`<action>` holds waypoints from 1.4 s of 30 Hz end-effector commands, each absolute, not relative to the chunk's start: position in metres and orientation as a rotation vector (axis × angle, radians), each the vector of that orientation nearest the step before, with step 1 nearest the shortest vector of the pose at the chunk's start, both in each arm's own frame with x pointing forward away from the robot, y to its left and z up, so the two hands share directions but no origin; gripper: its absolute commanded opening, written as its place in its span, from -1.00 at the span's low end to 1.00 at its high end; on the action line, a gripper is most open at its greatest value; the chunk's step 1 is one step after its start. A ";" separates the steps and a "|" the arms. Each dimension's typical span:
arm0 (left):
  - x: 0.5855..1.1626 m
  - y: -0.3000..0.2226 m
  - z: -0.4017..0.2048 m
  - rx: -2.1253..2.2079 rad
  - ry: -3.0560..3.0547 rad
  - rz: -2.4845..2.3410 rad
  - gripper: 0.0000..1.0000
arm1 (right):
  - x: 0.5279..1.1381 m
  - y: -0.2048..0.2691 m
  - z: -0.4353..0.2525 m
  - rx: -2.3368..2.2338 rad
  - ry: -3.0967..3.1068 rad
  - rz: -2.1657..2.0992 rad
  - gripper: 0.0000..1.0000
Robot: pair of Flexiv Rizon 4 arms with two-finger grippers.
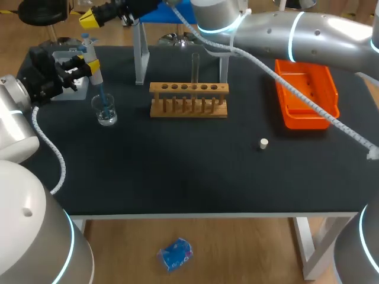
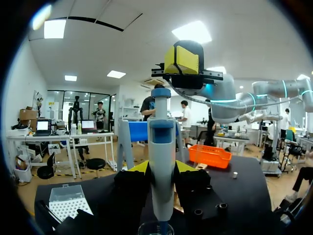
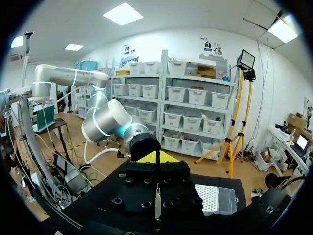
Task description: Invert the test tube, pick up the pipette, mount the tip to pipette, aspirate from beaker and dispense into the tube, eject the tip, return the pipette, and cap with the stopper.
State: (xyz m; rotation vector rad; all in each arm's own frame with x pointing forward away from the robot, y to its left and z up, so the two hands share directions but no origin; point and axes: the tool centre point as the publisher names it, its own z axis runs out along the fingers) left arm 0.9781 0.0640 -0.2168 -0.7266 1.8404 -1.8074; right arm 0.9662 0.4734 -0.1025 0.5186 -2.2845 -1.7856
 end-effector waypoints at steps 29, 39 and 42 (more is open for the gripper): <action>0.978 0.064 -0.218 -0.725 1.836 -1.809 -1.00 | 0.971 0.479 -0.116 0.499 -2.318 -1.703 -1.00; 0.978 0.064 -0.218 -0.725 1.836 -1.809 -1.00 | 0.975 0.479 -0.123 0.467 -2.311 -1.699 -1.00; 0.978 0.064 -0.218 -0.725 1.836 -1.809 -1.00 | 0.976 0.480 -0.125 0.460 -2.308 -1.697 -1.00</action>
